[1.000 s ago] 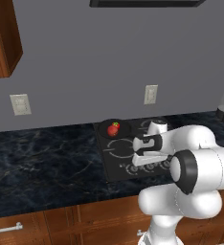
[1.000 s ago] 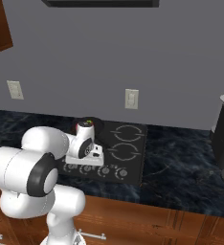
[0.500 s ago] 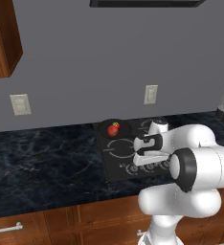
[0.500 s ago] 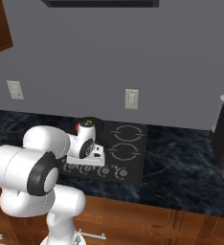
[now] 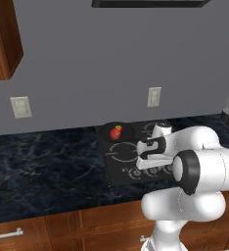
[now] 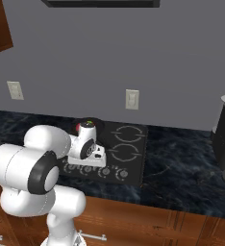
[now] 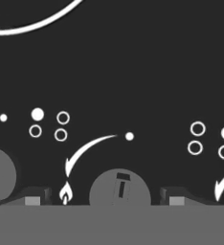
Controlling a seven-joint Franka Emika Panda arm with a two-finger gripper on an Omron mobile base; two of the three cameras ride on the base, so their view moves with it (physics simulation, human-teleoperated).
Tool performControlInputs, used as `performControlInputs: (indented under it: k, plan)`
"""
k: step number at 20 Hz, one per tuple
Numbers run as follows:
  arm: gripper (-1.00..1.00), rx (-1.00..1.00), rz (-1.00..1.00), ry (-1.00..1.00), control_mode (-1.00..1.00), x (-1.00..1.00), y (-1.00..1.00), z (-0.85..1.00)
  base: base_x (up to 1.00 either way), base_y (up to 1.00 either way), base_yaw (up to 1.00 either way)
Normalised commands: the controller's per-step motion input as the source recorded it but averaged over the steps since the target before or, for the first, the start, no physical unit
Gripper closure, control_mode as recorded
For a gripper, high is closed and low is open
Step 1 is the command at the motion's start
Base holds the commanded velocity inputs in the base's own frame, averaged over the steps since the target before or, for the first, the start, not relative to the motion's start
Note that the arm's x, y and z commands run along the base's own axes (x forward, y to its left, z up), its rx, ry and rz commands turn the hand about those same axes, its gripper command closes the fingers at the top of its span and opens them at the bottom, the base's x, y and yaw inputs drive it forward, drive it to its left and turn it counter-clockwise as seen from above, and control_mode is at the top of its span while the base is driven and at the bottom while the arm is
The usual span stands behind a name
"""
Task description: Place the pan on the rear left burner on the stove. Then place the tomato and the onion in the pan and turn on the rear left burner.
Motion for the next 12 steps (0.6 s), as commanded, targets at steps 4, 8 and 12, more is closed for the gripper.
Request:
performControlInputs:
  k: [4, 8, 12]
  plan:
    - [-1.0, 0.0, 0.0, 0.0, -1.0, 0.0, 0.0, -0.03, 0.0, 0.0, 0.0]
    - [1.0, 0.0, 0.0, 0.0, -1.0, 0.0, 0.0, -0.01, 0.0, 0.0, 0.0]
    - [1.0, 0.0, 0.0, 0.0, -1.0, 0.0, 0.01, 0.0, 0.0, 0.0, 0.0]
